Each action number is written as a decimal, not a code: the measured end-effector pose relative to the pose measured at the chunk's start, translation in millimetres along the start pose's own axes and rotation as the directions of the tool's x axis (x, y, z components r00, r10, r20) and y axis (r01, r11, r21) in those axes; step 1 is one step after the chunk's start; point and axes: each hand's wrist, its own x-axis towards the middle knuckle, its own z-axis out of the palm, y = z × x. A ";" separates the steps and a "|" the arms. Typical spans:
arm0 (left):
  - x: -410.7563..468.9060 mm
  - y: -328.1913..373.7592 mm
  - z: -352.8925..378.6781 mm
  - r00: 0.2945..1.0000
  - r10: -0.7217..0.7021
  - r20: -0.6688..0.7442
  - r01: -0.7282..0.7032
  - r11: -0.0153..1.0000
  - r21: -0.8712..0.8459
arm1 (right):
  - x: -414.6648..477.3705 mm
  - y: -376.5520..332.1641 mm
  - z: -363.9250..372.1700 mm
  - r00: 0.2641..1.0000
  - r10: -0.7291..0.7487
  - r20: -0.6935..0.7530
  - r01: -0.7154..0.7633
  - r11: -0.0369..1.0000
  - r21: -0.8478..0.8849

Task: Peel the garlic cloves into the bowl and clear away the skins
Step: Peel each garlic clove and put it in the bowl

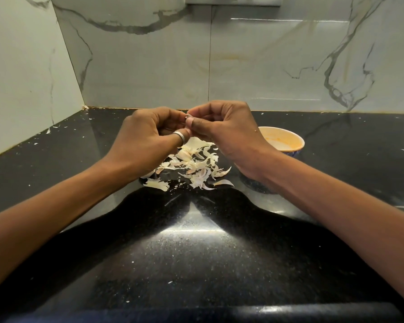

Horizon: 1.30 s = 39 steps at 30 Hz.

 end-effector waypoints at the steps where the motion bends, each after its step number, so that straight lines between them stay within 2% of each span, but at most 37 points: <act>1: -0.7 0.4 0.3 1.000 0.011 0.005 -0.011 1.000 0.007 | 0.0 0.1 0.2 1.000 -0.001 -0.008 0.001 1.000 -0.012; 7: 0.4 0.8 -0.2 1.000 0.018 -0.016 -0.019 1.000 -0.013 | -0.1 1.6 0.8 1.000 0.015 0.011 -0.015 1.000 -0.001; 12: 1.6 -0.2 -1.5 1.000 0.012 -0.024 -0.012 1.000 0.010 | 1.4 4.1 0.6 1.000 -0.026 0.016 0.027 0.997 -0.073; 17: -1.3 5.0 -0.6 0.998 0.056 -0.013 -0.055 0.995 0.086 | 4.7 9.0 1.2 0.996 -0.081 -0.020 0.075 0.975 -0.211; 23: -1.8 3.2 2.0 0.999 0.043 0.013 -0.044 0.992 0.119 | 1.4 5.6 -0.3 0.994 -0.107 -0.007 0.101 0.959 -0.265; 31: -3.5 1.0 0.1 0.988 0.152 0.023 -0.153 0.950 0.272 | -1.0 2.8 1.2 0.992 -0.125 -0.006 0.115 0.931 -0.347; 34: -6.2 2.1 0.5 0.981 0.193 0.028 -0.191 0.927 0.323 | -1.5 1.5 0.8 0.996 -0.090 0.005 0.087 0.945 -0.316; 39: -8.5 5.2 1.5 0.971 0.240 -0.001 -0.223 0.904 0.365 | -2.4 0.8 1.7 1.000 -0.003 -0.014 0.000 0.986 -0.164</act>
